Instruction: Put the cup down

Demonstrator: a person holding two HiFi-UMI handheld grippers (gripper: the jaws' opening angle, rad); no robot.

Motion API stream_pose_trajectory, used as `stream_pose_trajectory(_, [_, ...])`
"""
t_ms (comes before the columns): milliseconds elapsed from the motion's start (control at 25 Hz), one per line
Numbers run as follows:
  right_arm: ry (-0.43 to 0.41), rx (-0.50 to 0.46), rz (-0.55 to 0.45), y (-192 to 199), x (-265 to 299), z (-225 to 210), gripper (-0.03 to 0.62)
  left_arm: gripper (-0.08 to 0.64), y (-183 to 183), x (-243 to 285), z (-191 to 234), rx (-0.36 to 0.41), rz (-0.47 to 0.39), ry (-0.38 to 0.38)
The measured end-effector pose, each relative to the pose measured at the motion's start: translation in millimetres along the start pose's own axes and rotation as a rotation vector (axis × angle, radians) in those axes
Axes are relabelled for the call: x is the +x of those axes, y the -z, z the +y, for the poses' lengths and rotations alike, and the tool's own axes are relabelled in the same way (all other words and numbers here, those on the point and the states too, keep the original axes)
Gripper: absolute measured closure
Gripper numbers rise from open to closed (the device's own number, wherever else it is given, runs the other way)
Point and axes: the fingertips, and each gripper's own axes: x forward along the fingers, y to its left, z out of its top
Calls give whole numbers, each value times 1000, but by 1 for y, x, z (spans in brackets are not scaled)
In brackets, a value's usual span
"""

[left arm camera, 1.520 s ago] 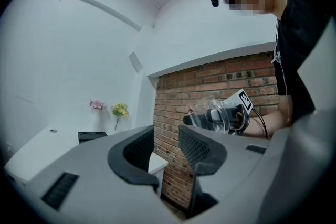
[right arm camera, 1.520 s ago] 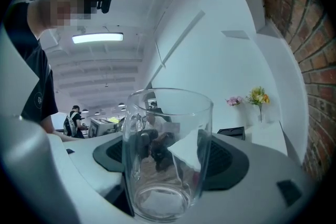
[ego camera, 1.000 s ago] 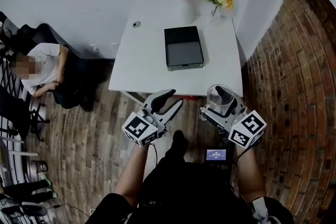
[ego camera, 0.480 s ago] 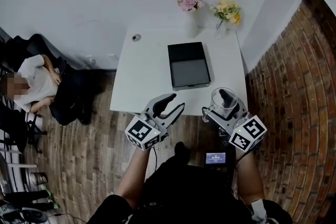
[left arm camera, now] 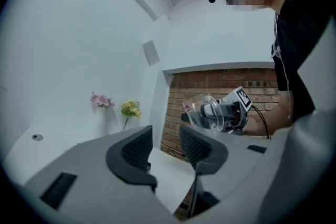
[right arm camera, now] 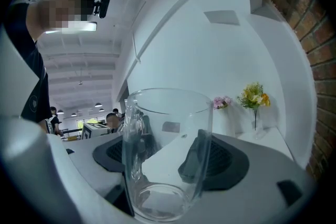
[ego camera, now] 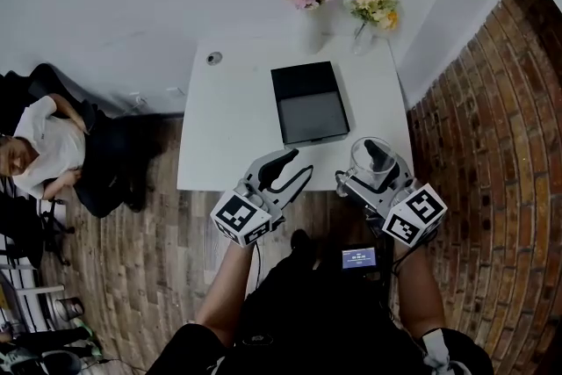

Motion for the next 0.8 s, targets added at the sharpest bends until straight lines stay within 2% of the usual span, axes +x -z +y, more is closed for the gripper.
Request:
stream_pose_trajectory(240, [-5,13,4,2,0,-10,192,405,-2,11,-1,-4,-8,-2])
stream_pose_trajectory(480, [-61,14,19,4,7,-24,192,405,0,25,-3,1,12,-32])
stream_pose_trajectory(800, [-139,-30,72,20,34,-49,192,405,7,42,11,23,59,-134])
